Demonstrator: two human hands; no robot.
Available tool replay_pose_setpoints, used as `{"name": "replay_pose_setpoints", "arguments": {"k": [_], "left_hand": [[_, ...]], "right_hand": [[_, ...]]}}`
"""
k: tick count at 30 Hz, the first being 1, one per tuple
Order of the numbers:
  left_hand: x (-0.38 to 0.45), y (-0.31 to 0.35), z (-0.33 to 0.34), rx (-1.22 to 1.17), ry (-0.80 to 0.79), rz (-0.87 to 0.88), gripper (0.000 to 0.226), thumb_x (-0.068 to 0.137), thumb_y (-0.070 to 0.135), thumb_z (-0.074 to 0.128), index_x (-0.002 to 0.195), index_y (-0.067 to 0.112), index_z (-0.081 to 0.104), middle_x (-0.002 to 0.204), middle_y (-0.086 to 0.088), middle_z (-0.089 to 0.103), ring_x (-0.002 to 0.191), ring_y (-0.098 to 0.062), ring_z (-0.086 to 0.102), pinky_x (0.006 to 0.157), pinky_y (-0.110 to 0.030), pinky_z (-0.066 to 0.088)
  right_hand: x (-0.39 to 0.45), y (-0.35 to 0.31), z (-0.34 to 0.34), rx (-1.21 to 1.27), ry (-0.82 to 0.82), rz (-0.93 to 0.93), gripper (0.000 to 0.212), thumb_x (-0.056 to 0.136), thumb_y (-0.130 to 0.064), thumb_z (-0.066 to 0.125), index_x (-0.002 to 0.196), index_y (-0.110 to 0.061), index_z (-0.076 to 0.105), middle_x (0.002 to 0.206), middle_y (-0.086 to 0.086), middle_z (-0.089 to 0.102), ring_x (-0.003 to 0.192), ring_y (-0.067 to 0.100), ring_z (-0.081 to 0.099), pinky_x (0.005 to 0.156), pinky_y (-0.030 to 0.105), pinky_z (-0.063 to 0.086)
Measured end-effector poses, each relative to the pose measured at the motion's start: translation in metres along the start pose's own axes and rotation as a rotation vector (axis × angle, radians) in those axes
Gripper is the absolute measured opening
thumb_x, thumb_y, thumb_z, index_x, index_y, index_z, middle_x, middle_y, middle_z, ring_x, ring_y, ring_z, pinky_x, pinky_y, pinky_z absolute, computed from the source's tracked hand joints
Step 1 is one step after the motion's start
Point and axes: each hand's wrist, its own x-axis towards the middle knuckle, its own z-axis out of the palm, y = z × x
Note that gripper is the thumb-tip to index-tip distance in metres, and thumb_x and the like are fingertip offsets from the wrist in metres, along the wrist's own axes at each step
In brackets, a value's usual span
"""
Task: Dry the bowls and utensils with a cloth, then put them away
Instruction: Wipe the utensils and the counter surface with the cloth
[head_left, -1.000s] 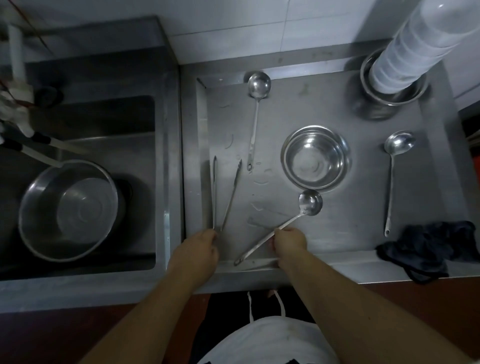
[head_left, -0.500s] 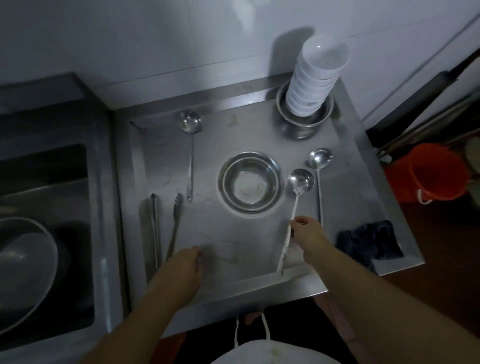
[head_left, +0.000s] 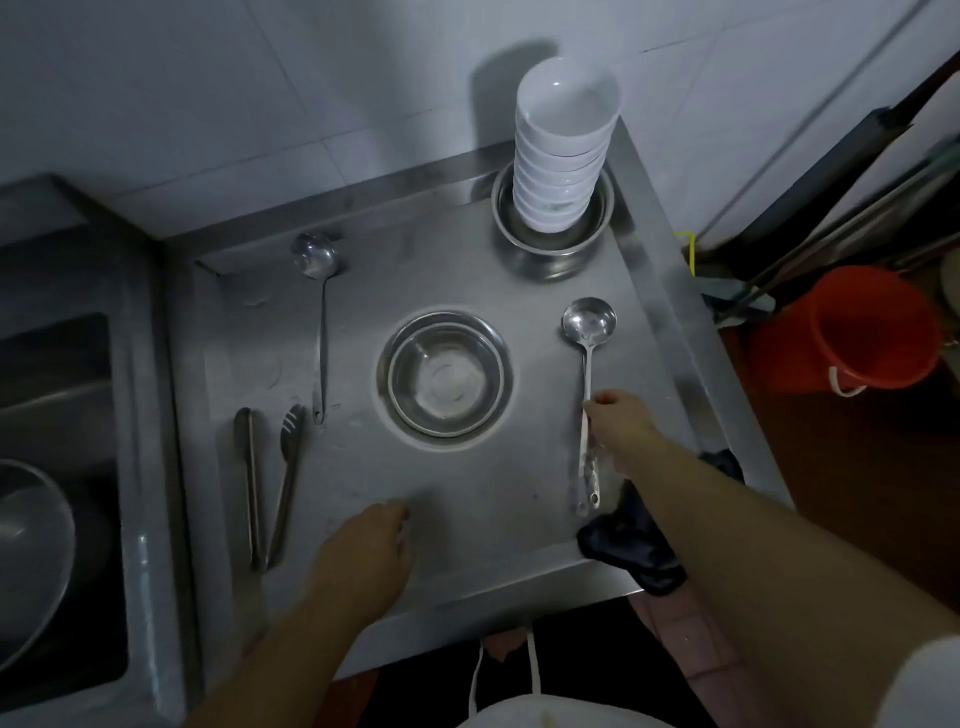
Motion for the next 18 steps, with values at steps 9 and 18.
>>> {"name": "replay_pose_setpoints", "arguments": {"k": [9,18], "left_hand": [[0.000,0.027,0.008,-0.016,-0.023,-0.063,0.037,0.100,0.032,0.055,0.137,0.028,0.059,0.129,0.003,0.067,0.112,-0.020,0.067,0.095,-0.038,0.055],[-0.008,0.033,0.013,-0.032,-0.015,-0.095,0.037,0.102,0.033,0.054,0.138,0.028,0.057,0.129,0.003,0.066,0.111,-0.018,0.067,0.095,-0.037,0.055]], "right_hand": [[0.017,0.001,-0.012,-0.084,-0.003,-0.010,0.015,0.097,-0.020,0.067,0.082,-0.019,0.068,0.088,0.009,0.070,0.068,0.027,0.066,0.061,0.043,0.064],[0.024,0.002,-0.020,-0.210,0.015,-0.094,0.008,0.096,-0.021,0.069,0.088,-0.020,0.069,0.087,0.002,0.072,0.085,0.029,0.071,0.079,0.044,0.064]]}}
